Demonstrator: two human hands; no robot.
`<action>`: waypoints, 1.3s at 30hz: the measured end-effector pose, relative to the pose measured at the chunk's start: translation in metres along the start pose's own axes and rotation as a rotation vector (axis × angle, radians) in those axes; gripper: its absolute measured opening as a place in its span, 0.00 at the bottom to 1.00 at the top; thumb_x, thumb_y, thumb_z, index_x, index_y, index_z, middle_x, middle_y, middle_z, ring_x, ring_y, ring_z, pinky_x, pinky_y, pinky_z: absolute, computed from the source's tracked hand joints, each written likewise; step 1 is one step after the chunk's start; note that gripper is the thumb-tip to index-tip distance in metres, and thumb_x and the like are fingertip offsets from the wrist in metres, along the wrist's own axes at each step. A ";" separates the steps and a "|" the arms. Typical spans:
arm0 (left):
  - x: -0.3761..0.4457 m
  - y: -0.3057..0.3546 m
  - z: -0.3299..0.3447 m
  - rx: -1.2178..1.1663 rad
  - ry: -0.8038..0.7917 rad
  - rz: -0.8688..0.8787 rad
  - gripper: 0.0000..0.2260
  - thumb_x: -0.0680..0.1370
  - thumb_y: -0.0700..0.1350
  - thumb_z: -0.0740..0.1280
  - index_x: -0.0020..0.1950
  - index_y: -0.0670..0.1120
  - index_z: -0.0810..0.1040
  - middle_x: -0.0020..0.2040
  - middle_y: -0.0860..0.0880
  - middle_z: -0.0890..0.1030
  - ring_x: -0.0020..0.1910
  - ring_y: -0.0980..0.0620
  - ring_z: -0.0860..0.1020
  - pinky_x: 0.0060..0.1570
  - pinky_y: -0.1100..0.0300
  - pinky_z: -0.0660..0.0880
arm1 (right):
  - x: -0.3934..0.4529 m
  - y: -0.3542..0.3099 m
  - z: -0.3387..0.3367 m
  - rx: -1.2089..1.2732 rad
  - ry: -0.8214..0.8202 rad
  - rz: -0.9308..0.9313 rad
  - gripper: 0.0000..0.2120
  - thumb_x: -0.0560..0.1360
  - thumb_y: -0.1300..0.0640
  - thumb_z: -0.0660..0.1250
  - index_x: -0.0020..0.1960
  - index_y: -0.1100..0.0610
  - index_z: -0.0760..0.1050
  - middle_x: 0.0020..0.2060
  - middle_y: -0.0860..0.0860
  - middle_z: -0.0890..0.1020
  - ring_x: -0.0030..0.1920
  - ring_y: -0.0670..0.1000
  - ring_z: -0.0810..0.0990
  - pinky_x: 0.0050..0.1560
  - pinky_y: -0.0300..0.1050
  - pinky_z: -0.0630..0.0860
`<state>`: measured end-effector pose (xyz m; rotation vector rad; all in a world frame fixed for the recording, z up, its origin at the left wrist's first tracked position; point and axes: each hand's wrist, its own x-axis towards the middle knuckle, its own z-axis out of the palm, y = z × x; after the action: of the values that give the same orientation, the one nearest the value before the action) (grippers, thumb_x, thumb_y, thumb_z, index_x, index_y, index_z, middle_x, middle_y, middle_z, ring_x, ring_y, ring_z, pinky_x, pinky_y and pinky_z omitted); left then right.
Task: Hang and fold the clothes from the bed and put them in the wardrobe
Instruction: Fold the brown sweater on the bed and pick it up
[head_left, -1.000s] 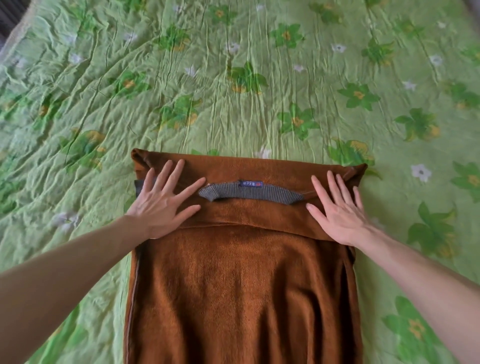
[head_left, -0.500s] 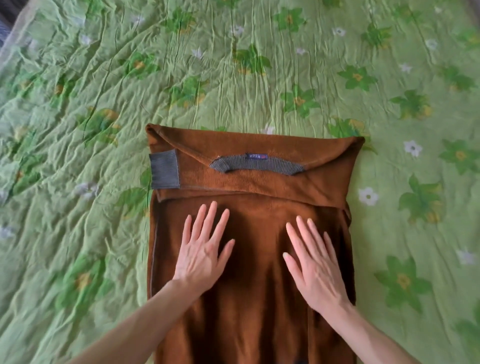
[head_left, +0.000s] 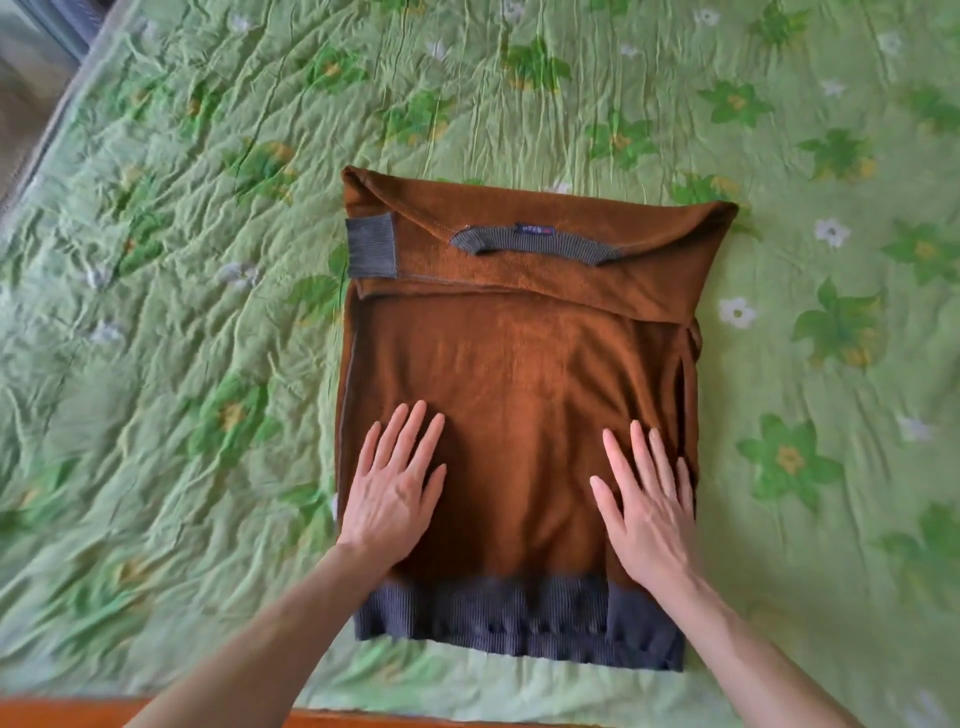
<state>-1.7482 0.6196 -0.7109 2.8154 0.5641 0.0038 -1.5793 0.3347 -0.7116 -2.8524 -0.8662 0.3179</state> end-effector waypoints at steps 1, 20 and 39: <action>-0.017 0.001 0.000 -0.020 0.006 -0.043 0.27 0.86 0.53 0.57 0.85 0.49 0.61 0.85 0.48 0.59 0.85 0.46 0.55 0.82 0.43 0.55 | -0.012 0.002 0.001 0.044 0.018 0.044 0.30 0.84 0.37 0.47 0.84 0.45 0.57 0.84 0.50 0.57 0.84 0.55 0.52 0.80 0.61 0.57; -0.143 0.006 -0.049 -0.865 0.206 -0.965 0.07 0.87 0.45 0.61 0.55 0.41 0.71 0.45 0.38 0.78 0.43 0.38 0.78 0.38 0.51 0.74 | -0.137 0.038 -0.024 0.900 0.126 0.639 0.11 0.81 0.48 0.69 0.53 0.56 0.80 0.49 0.53 0.85 0.51 0.56 0.83 0.59 0.55 0.77; -0.165 -0.015 -0.059 -0.789 -0.150 -0.895 0.15 0.83 0.54 0.69 0.49 0.42 0.81 0.37 0.47 0.83 0.34 0.47 0.82 0.29 0.60 0.73 | -0.170 0.044 -0.036 0.650 -0.073 0.666 0.18 0.81 0.41 0.65 0.52 0.57 0.74 0.46 0.55 0.82 0.48 0.57 0.80 0.51 0.51 0.74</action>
<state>-1.9101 0.5859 -0.6499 1.6288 1.3613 -0.1267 -1.6849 0.2003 -0.6583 -2.4054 0.2050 0.6351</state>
